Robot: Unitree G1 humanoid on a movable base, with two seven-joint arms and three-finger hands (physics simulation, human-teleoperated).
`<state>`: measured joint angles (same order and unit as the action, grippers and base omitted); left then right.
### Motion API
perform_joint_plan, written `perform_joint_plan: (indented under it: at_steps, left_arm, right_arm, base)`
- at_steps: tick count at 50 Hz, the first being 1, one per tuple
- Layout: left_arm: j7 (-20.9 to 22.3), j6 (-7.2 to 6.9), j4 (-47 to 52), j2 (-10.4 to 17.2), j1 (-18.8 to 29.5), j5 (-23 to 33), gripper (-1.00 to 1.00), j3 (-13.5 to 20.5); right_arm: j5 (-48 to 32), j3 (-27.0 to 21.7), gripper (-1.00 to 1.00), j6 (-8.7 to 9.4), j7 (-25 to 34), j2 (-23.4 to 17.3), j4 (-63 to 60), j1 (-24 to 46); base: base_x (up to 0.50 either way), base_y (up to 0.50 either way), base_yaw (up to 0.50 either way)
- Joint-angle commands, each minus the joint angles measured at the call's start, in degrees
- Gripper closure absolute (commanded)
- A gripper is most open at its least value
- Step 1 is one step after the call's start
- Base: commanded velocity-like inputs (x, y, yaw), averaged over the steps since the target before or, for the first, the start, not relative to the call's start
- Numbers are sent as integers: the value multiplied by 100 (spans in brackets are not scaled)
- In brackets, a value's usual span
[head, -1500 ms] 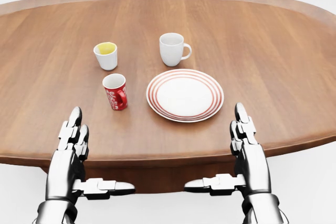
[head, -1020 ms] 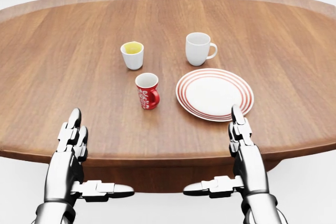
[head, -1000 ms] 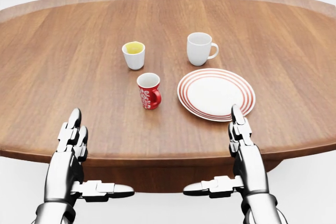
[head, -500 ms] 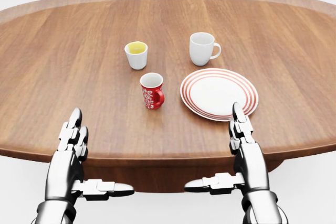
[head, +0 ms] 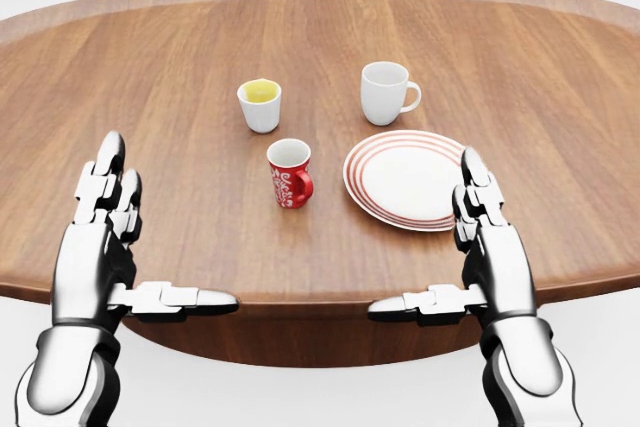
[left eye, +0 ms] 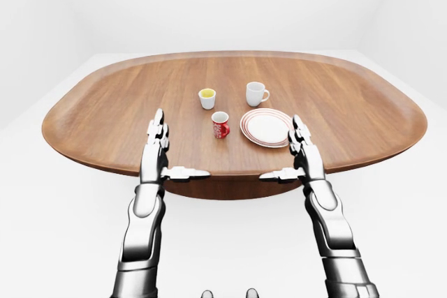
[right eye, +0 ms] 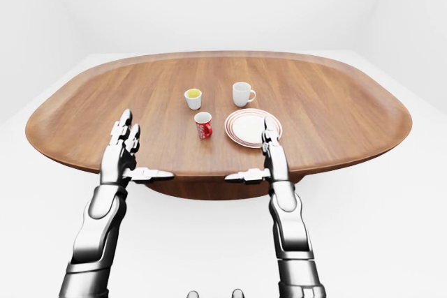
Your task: Pick up the red mug and put it on the plate
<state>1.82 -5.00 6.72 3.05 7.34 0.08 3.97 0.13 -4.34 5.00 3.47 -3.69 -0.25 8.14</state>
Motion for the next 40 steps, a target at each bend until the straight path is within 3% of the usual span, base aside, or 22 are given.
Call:
perform_joint_plan:
  at_steps: [1, 16, 40]
  left_arm:
    - [-7, 0, 432, 87, 238, 13, -100, 98]
    - [-2, 0, 454, 102, 298, 54, -100, 107]
    - [27, 0, 572, 91, 284, 109, -100, 84]
  right_arm:
    - [50, -114, -100, 0, 145, -102, -307, 144]
    - [-47, -113, -100, 0, 163, -107, -412, 187]
    - [-236, -37, -100, 0, 159, -81, -458, 256]
  base:
    - [0, 0, 0]
    - [4, 0, 0]
    - [29, 0, 0]
